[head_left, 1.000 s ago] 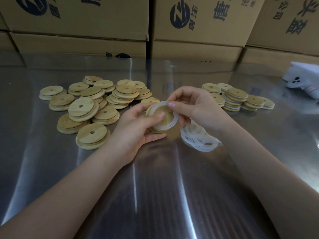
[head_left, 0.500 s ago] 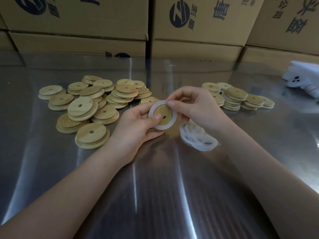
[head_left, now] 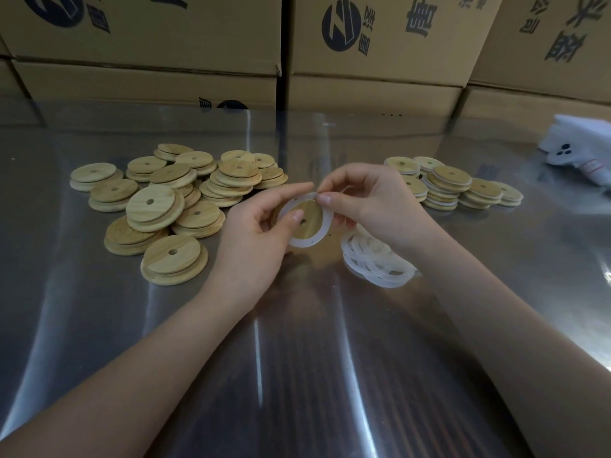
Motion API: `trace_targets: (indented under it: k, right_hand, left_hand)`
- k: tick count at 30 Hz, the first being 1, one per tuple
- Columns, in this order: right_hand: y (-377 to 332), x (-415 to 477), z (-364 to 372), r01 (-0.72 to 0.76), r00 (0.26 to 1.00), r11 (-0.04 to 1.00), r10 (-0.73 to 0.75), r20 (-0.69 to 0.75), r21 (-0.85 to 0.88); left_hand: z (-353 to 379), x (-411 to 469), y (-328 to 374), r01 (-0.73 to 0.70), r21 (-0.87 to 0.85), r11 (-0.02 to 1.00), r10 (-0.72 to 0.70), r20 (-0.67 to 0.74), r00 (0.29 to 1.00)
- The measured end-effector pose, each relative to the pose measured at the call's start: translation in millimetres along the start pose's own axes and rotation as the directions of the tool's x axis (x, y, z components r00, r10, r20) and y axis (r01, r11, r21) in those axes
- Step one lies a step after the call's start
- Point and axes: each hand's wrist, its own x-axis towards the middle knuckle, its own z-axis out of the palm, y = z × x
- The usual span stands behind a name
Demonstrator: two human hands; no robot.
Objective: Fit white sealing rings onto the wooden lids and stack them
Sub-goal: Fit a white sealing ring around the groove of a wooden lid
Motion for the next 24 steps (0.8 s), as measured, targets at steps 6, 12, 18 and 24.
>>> trace_targets:
  k: [6, 12, 18, 24]
  right_hand:
    - [0.7, 1.0, -0.5, 0.014, 1.0, 0.999, -0.014, -0.013, -0.047]
    - [2.5, 2.3, -0.8, 0.054, 0.998, 0.987, -0.06, -0.034, -0.149]
    - [1.2, 1.3, -0.7, 0.069, 0.997, 0.996, -0.071, -0.03, -0.058]
    - [2.6, 0.7, -0.7, 0.087, 0.996, 0.994, -0.087, 0.001, -0.064]
  left_hand:
    - [1.0, 0.6, 1.7, -0.034, 0.021, 0.999, 0.034, -0.005, 0.999]
    - [0.5, 2.1, 1.8, -0.08, 0.078, 0.994, 0.08, 0.001, 0.997]
    - [-0.2, 2.8, 0.1, -0.022, 0.04, 0.999, 0.024, -0.047, 0.999]
    - [-0.9, 2.5, 2.2, 0.106, -0.121, 0.987, -0.115, -0.069, 0.991]
